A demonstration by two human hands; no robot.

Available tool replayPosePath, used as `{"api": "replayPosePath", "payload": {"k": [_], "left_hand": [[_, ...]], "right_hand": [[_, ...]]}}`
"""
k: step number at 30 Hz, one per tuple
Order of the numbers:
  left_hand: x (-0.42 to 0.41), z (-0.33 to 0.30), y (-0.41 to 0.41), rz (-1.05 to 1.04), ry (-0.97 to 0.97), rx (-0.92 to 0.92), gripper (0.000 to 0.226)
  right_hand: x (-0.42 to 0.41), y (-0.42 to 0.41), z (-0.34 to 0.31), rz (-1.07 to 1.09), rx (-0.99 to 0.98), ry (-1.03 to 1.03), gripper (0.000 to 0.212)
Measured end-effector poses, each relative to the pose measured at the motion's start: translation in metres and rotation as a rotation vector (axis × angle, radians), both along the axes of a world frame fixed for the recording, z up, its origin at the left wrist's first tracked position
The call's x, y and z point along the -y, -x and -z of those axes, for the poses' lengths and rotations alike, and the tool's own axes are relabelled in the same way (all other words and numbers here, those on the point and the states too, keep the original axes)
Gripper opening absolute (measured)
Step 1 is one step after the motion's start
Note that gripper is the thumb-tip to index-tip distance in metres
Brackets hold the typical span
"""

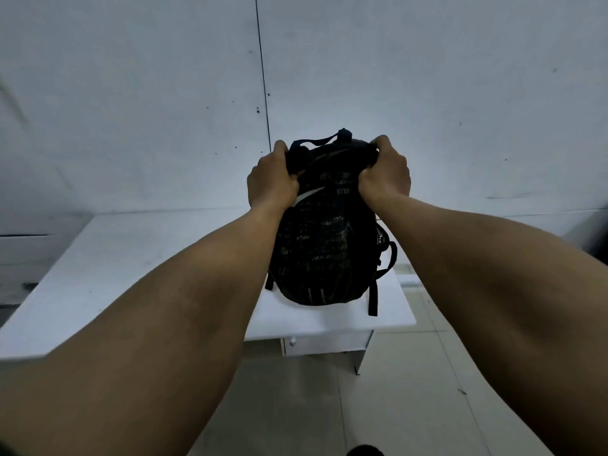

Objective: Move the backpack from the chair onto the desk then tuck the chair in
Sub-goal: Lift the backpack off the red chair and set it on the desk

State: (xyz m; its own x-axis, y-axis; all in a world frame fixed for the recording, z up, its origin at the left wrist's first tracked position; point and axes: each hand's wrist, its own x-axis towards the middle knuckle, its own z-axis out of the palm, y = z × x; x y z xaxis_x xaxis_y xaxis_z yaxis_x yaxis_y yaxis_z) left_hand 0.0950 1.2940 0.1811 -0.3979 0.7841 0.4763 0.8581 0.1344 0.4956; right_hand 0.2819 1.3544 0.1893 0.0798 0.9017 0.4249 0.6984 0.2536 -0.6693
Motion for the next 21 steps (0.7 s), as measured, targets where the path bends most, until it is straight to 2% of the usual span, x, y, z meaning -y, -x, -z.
{"api": "replayPosePath", "payload": {"k": [7,16,21], "left_hand": [[-0.113,0.013,0.031,0.021,0.049,-0.005,0.027],[-0.243,0.052,0.054,0.016,0.132,0.068,0.029],[-0.304,0.061,0.067,0.06,0.149,0.014,0.029]], "right_hand": [[-0.119,0.028,0.011,-0.041,0.0,0.047,0.044],[-0.259,0.048,0.052,-0.196,0.021,0.144,0.041],[-0.323,0.063,0.073,-0.202,-0.024,0.191,0.035]]}}
